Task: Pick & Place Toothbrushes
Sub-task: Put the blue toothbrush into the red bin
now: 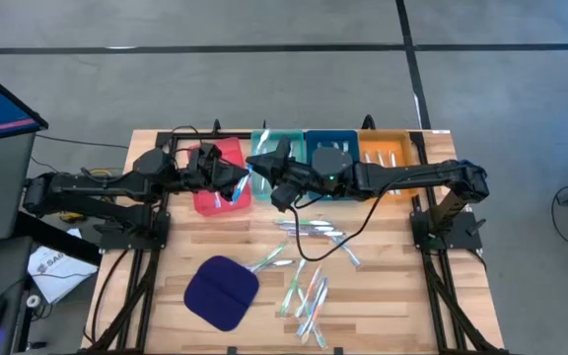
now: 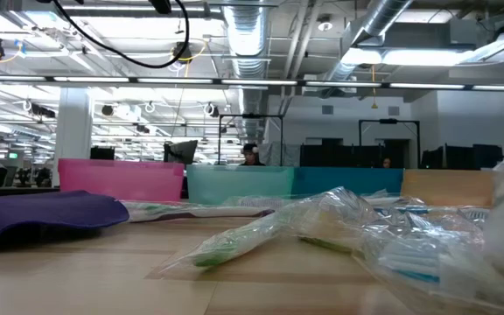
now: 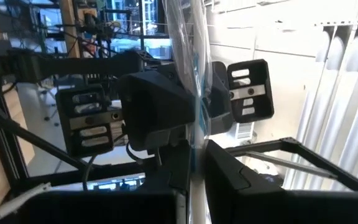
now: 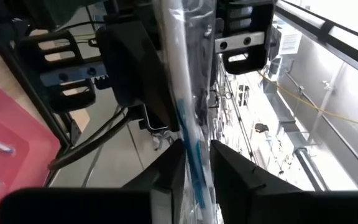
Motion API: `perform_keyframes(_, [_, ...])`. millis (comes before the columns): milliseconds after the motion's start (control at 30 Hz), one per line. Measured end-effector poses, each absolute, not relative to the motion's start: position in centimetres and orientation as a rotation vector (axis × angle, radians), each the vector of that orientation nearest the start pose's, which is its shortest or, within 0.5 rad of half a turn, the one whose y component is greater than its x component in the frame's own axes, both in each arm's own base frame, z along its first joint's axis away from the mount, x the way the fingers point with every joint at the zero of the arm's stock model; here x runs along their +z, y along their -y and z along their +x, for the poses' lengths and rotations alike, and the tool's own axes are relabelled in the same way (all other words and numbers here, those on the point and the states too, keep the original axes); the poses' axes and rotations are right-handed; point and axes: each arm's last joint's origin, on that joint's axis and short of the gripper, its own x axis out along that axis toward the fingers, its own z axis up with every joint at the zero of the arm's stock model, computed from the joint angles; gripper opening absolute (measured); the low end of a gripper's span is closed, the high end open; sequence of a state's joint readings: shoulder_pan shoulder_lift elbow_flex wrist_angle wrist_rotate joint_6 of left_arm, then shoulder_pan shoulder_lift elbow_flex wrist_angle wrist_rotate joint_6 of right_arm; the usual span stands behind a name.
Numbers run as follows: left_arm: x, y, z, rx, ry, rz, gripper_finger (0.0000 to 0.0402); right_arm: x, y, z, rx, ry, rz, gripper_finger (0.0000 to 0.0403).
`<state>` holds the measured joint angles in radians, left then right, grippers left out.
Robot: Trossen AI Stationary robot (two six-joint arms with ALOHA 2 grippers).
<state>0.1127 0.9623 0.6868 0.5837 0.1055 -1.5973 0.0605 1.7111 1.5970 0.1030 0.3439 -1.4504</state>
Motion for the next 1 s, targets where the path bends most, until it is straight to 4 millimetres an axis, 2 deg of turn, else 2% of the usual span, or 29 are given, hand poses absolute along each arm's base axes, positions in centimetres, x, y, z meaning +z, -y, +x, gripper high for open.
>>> perform_keyframes(267, [34.02,-2.06,21.22,-0.250,0.223,-1.583,0.0014,39.53,-1.47,40.21,-0.227,-0.220,-1.442,0.0061])
perform_keyframes(467, [33.95,-2.03,21.25,-0.253,0.206,-1.596,0.0021,39.23,-1.43,40.20,-0.219,-0.253,-1.450,0.0013])
perform_keyframes(667, [34.02,-2.01,21.23,-0.257,0.212,-1.545,0.0050,39.12,-1.44,40.19,-0.224,-0.249,-1.347,0.0010])
perform_keyframes(1000, [34.05,-2.09,21.20,-0.260,0.213,-1.459,0.0116,39.09,-1.19,40.16,-0.254,-0.278,-1.340,0.0010])
